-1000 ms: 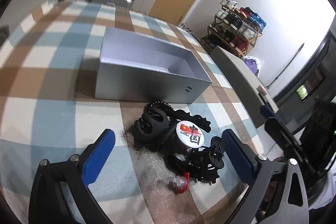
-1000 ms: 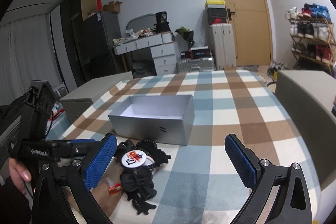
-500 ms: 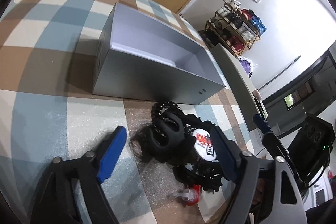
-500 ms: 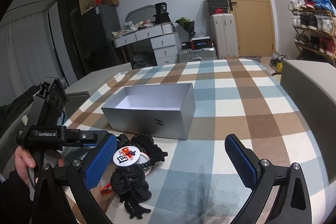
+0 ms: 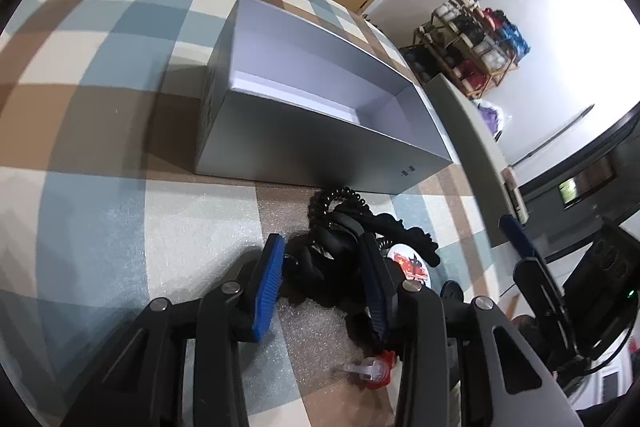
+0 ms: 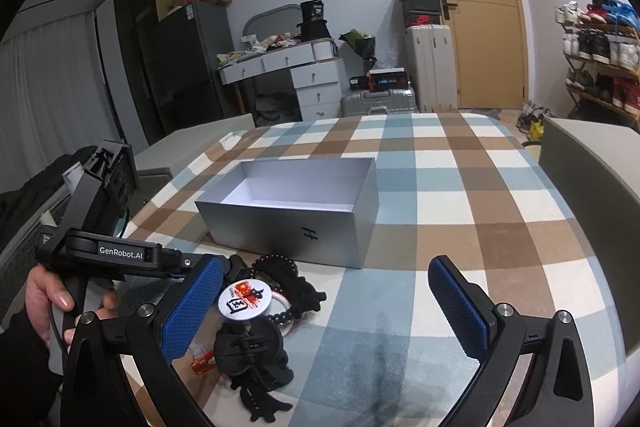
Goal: Organize jewelry
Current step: 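Lower the left tool onto the pile and grasp the black claw clip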
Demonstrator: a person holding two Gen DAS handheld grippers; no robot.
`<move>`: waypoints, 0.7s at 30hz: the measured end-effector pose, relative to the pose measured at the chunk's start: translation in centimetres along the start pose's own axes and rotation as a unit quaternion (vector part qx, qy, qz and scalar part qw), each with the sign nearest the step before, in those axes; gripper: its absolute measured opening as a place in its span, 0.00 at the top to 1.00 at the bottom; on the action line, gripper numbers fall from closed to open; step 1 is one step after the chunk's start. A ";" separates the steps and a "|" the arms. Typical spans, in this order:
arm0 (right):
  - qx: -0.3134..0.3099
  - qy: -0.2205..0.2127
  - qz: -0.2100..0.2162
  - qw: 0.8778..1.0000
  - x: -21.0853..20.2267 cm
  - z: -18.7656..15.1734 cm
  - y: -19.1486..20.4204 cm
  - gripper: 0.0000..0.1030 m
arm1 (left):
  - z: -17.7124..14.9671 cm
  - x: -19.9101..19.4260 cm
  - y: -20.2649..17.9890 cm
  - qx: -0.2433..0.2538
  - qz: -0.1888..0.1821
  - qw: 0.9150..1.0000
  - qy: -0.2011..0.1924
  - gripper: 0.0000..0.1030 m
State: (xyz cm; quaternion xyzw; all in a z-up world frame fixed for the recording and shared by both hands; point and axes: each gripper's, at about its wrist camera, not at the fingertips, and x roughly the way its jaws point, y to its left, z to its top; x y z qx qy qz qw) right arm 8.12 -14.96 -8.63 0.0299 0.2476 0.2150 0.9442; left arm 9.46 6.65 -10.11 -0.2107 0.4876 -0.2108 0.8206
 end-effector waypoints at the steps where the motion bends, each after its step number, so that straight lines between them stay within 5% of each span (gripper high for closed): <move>1: 0.000 0.001 0.001 1.000 0.0 0.0 0.0 0.00 | -0.1 -0.2 -0.3 0.007 0.009 1.000 -0.002 0.71; 5: -0.001 0.001 0.000 1.000 0.1 0.1 0.0 0.00 | -0.4 -0.4 -1.2 0.031 0.035 0.999 -0.009 0.76; 12: 0.003 0.000 0.006 1.000 0.1 0.2 -0.3 0.00 | 0.2 0.1 -1.5 0.037 0.025 0.999 -0.003 0.73; 15: 0.007 -0.001 0.009 1.000 0.2 0.2 -0.5 0.00 | 0.6 0.1 -1.9 0.038 0.020 0.999 -0.008 0.67; 19: 0.013 0.001 0.009 1.000 0.2 0.1 -0.9 0.00 | 0.7 -0.1 -2.8 0.055 0.023 0.998 -0.027 0.37; 21: 0.020 0.004 0.012 1.000 0.4 0.0 -1.2 0.00 | 0.6 0.0 -3.2 0.061 0.013 0.998 -0.030 0.37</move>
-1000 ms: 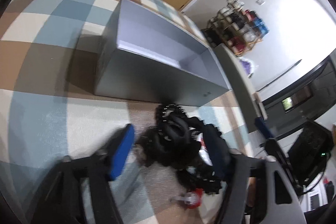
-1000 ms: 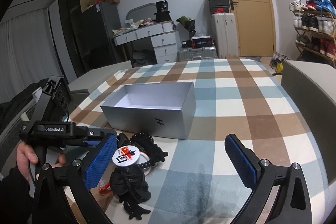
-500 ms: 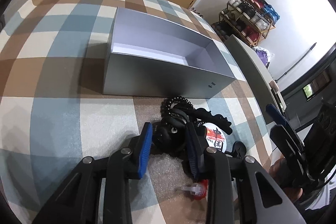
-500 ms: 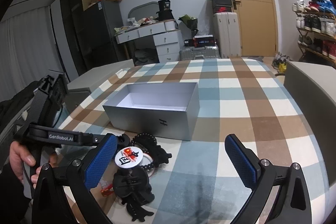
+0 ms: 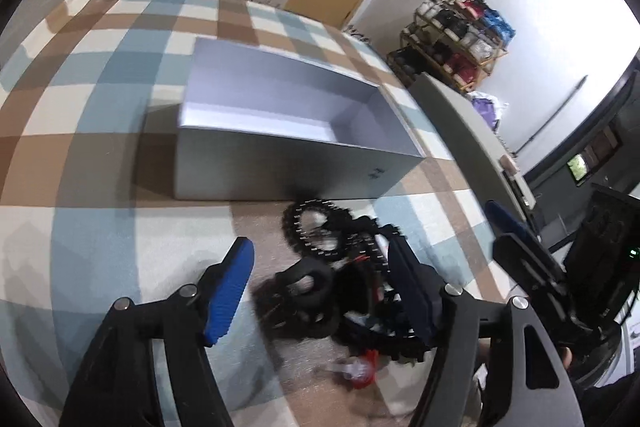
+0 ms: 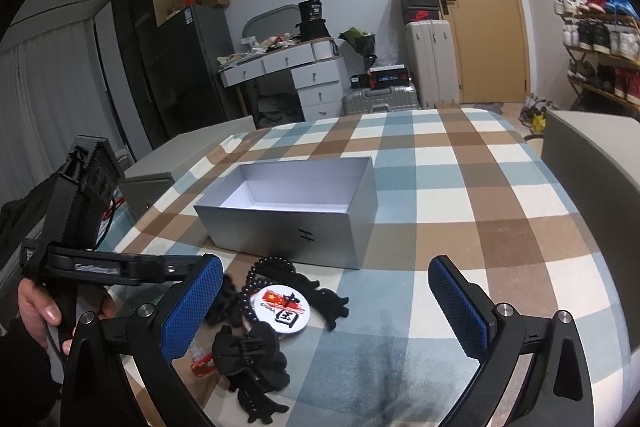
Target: Organize jewelry
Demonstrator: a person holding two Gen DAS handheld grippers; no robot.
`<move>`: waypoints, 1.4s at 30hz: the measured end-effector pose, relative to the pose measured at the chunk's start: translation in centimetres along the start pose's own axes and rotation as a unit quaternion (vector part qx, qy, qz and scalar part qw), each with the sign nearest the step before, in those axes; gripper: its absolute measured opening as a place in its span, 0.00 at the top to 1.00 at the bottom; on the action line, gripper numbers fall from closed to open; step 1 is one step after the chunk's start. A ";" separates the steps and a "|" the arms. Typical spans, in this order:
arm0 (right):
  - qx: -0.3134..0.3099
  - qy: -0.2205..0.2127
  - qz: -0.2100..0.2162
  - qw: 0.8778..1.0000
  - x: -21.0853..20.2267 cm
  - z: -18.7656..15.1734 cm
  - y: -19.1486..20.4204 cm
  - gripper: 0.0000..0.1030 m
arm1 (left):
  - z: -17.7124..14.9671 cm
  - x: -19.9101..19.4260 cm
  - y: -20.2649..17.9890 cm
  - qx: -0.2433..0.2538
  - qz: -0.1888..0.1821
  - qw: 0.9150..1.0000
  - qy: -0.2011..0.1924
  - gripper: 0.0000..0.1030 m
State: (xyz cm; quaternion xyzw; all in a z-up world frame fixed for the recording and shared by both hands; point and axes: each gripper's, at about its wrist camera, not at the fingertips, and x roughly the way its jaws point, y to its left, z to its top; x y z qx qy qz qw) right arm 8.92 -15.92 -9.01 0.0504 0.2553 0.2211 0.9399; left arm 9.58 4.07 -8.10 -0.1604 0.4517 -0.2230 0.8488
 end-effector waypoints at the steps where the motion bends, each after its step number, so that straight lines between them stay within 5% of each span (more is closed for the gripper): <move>1: 0.001 0.001 0.000 1.000 0.1 0.0 0.0 0.00 | 0.0 0.4 -0.2 0.005 0.004 1.000 0.006 0.37; 9: 0.003 0.011 0.003 1.000 0.6 0.2 -0.8 0.00 | -0.8 2.2 -0.5 0.025 0.047 0.998 0.044 0.39; 11: 0.005 0.019 0.011 1.000 1.0 0.3 -0.9 0.00 | -0.8 2.3 -0.7 0.034 0.064 0.996 0.047 0.55; 14: 0.009 0.037 0.026 0.999 1.7 0.4 -1.1 0.00 | -0.8 2.2 -0.6 0.038 0.063 0.996 0.052 0.55; 20: 0.041 0.107 0.074 0.991 3.6 -0.1 -2.0 0.02 | -0.7 0.4 -0.4 0.040 0.064 0.997 0.015 0.55; 25: 0.090 0.154 0.100 0.979 4.6 -0.7 -3.1 0.20 | -0.3 -0.9 -0.4 0.049 0.068 0.996 -0.012 0.55; 28: 0.111 0.181 0.115 0.970 5.4 -0.9 -3.2 0.22 | -0.3 -1.1 -0.2 0.047 0.061 0.997 -0.016 0.55; 35: 0.120 0.228 0.097 0.961 6.5 -0.6 -2.5 0.29 | -0.6 -1.2 0.1 0.048 0.056 0.997 -0.018 0.55; 42: 0.055 0.251 0.061 0.965 7.0 -0.5 0.1 0.40 | -0.9 -1.1 0.9 0.039 0.046 0.998 -0.015 0.55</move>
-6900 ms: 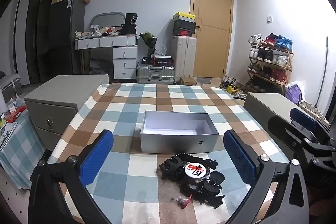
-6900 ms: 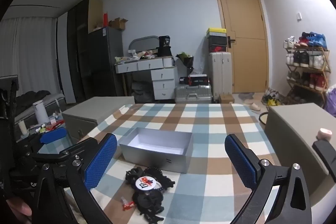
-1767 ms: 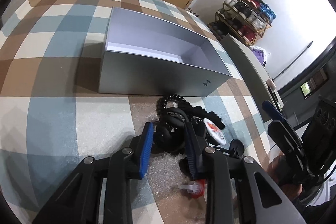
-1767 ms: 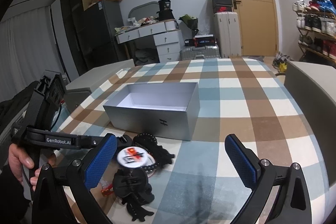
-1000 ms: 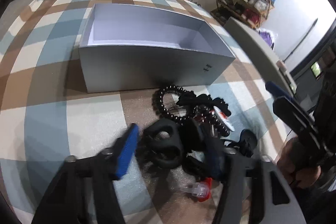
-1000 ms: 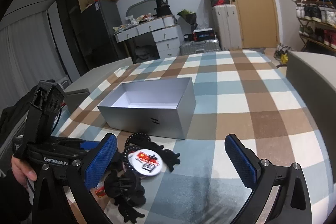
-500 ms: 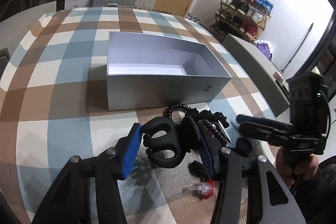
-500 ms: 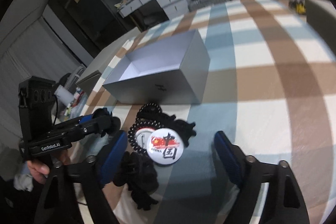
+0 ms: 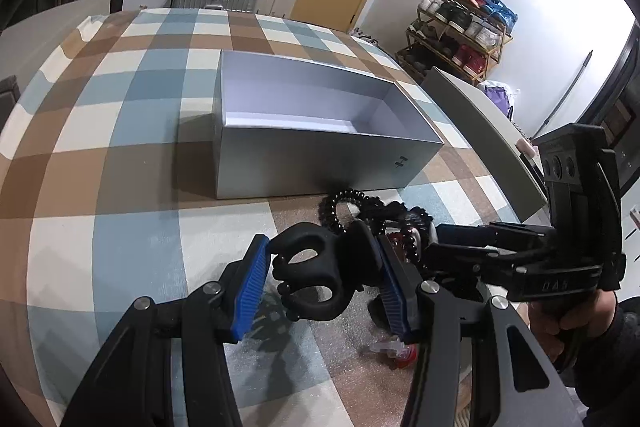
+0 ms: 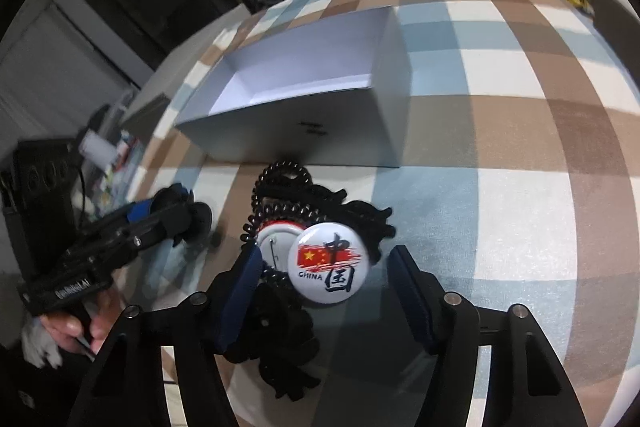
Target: Organize jewelry
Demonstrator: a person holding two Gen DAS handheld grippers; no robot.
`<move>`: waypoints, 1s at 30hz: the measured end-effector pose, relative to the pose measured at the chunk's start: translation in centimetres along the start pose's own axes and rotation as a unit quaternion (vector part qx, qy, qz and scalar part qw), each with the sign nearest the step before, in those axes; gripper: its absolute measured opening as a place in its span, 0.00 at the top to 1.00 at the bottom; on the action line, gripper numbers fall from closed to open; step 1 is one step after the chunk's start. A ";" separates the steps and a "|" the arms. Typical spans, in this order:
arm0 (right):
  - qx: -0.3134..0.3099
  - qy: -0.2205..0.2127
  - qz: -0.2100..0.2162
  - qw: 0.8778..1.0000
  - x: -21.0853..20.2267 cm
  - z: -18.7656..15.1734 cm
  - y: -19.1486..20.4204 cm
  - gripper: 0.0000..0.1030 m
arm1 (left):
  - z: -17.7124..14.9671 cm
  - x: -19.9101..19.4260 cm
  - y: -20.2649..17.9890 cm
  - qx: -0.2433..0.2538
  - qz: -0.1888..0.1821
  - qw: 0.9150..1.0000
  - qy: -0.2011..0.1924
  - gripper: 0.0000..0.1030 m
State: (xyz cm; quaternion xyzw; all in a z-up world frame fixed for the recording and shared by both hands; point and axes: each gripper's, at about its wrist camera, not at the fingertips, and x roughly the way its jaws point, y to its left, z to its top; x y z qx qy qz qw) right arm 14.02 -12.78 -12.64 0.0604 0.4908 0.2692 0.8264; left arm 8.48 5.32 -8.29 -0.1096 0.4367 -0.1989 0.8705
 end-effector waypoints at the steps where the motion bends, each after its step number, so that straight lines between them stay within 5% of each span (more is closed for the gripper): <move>1: -0.001 0.001 0.005 1.000 0.1 -0.1 0.2 0.46 | -0.1 0.0 0.1 -0.001 -0.002 1.000 0.001 0.55; 7: 0.025 -0.001 0.029 0.999 -0.1 -0.3 -0.3 0.69 | -0.3 -0.1 0.2 -0.004 -0.006 1.000 0.003 0.55; 23: 0.053 -0.027 0.062 0.996 -3.1 -2.9 -3.2 0.73 | -0.7 0.0 -1.4 0.013 0.015 1.000 0.013 0.55; 26: 0.073 -0.049 0.086 0.992 -3.6 -2.8 -4.2 0.85 | -0.6 0.1 -1.8 0.016 0.018 1.000 0.014 0.55; 30: 0.104 -0.059 0.106 0.987 -3.6 -2.7 -5.7 0.86 | -0.6 -0.1 -2.3 0.020 0.025 0.999 0.013 0.55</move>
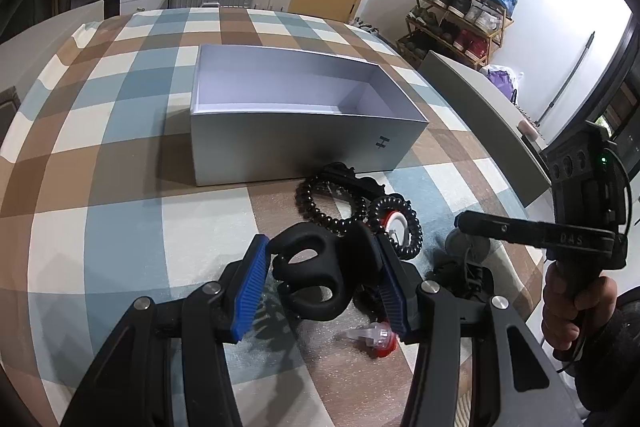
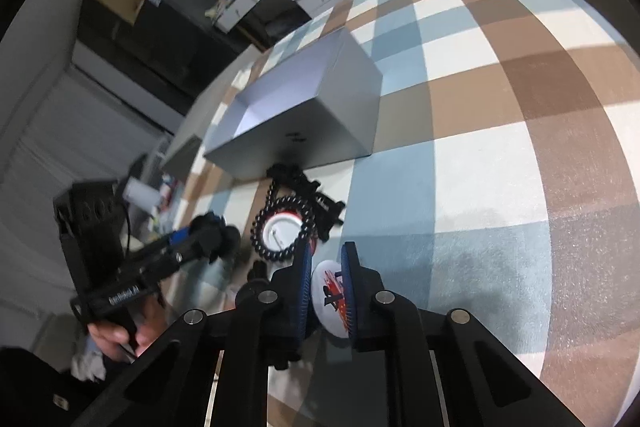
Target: Organize jewelry
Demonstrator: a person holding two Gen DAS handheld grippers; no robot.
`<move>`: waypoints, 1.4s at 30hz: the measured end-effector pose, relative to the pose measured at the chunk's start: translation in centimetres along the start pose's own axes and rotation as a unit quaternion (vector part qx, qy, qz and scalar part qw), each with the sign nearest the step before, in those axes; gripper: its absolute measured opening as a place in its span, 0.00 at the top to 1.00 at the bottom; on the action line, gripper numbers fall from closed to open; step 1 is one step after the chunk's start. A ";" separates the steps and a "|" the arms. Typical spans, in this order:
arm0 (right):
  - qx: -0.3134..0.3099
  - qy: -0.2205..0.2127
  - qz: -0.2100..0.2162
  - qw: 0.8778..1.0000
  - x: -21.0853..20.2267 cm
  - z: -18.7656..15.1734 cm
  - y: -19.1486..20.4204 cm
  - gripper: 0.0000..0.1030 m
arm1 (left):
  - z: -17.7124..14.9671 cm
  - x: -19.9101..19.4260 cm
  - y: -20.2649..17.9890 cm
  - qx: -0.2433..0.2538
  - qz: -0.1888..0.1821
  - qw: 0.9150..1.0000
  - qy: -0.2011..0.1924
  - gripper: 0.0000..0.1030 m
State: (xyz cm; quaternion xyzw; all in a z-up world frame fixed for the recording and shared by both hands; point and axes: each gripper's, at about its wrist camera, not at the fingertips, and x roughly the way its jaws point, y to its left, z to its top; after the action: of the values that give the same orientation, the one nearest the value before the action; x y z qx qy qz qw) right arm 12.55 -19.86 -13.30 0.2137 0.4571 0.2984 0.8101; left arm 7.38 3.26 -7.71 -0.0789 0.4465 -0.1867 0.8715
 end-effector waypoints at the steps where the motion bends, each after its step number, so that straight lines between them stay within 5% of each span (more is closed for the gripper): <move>1: 0.003 -0.005 -0.001 1.000 -0.2 0.0 -0.3 0.85 | 0.0 -0.1 0.0 0.000 0.002 1.000 -0.001 0.55; 15: -0.060 0.004 -0.044 0.997 -1.0 -2.3 0.1 0.92 | -0.1 -0.2 -0.7 0.002 0.015 1.000 0.001 0.55; 20: -0.091 -0.009 -0.073 0.993 -1.1 -2.9 0.6 1.00 | -0.2 -0.3 -0.7 -0.002 0.018 1.000 0.000 0.55; 24: -0.116 -0.029 -0.089 0.989 -2.0 -3.3 1.1 0.97 | -0.4 -0.5 -0.5 -0.005 0.019 1.000 -0.002 0.55; 26: -0.127 -0.036 -0.080 0.988 -2.5 -3.6 1.5 0.89 | -0.5 -0.6 -0.4 -0.007 0.021 1.000 -0.002 0.55; 28: -0.149 -0.037 -0.085 0.984 -2.5 -4.1 2.2 0.37 | -0.6 -0.7 -0.3 -0.009 0.021 1.000 -0.003 0.55; 29: -0.167 -0.043 -0.087 0.981 -2.5 -4.5 2.8 0.31 | -0.6 -0.8 -0.3 -0.009 0.021 1.000 -0.003 0.55; 38: -0.269 -0.030 -0.178 0.946 0.7 -6.3 5.1 0.34 | -1.0 -1.2 -0.3 -0.010 0.022 1.000 -0.006 0.55; 42: -0.288 -0.035 -0.202 0.936 1.2 -6.6 5.1 0.55 | -1.1 -1.2 -0.2 -0.015 0.024 1.000 -0.007 0.55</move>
State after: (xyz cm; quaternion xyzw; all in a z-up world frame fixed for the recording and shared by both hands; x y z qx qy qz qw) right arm 5.84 -14.83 -14.17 -0.1149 0.3566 0.2395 0.8957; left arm 5.76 3.62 -7.41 -0.0821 0.4450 -0.1585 0.8775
